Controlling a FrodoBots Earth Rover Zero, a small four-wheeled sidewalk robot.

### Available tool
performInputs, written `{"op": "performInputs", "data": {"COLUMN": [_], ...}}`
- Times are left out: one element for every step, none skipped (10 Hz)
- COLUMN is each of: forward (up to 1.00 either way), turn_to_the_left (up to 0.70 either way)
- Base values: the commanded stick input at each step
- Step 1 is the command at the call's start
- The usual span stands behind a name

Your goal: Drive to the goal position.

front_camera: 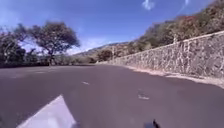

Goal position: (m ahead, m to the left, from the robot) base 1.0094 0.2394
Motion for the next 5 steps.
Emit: {"op": "performInputs", "data": {"forward": [0.50, 0.50, 0.50, 0.50, 0.50], "turn_to_the_left": [0.00, 0.00, 0.00, 0.00, 0.00]}}
